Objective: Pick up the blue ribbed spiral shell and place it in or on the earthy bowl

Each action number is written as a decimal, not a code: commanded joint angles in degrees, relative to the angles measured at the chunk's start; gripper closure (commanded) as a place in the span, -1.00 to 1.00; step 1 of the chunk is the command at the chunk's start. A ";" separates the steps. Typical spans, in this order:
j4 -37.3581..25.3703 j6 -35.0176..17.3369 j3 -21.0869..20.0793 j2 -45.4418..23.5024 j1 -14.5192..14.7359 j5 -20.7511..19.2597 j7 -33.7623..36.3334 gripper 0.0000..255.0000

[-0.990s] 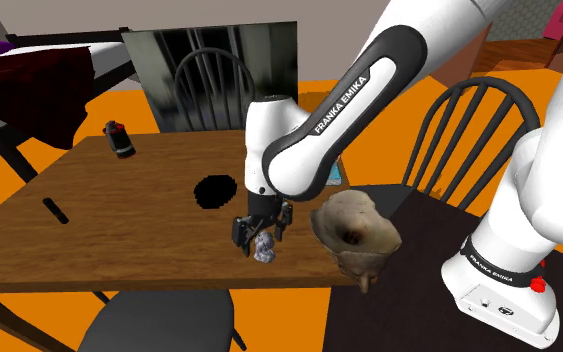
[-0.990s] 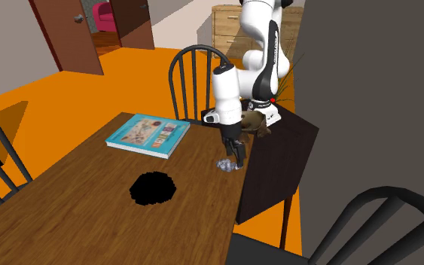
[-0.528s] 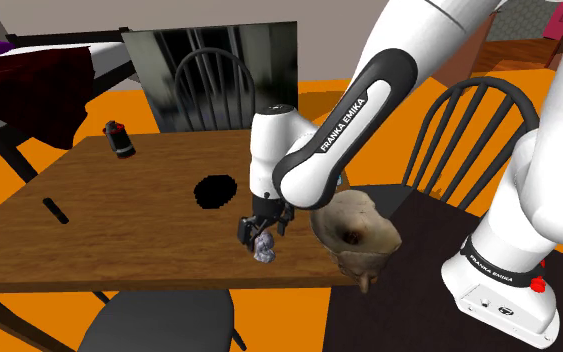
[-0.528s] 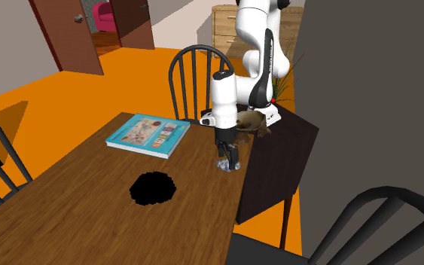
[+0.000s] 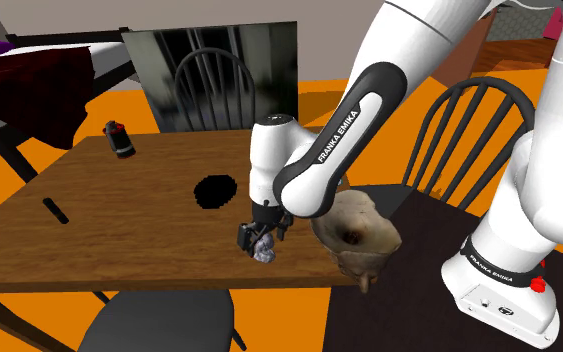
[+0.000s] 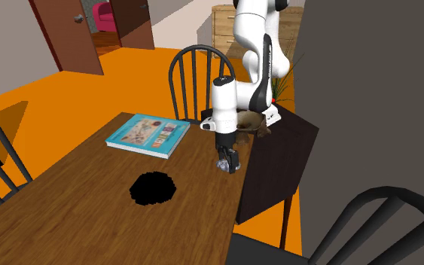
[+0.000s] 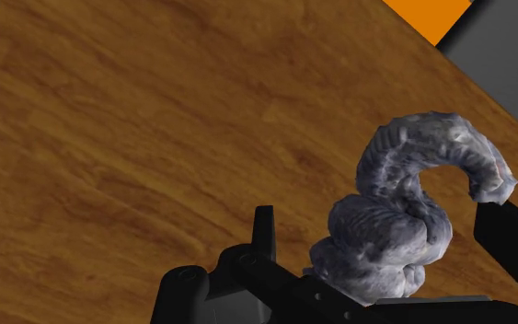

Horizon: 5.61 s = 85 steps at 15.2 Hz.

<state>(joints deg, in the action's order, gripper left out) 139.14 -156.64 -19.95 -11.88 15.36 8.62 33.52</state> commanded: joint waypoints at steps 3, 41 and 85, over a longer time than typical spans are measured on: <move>0.00 -0.01 0.00 -0.01 0.00 -0.01 0.00 1.00; -5.71 23.37 -0.40 18.21 -1.28 4.70 -1.18 1.00; 28.48 30.84 5.79 58.47 4.14 14.03 -9.84 1.00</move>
<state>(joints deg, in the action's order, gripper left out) 167.60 -125.73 -14.15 46.63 19.49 22.62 23.68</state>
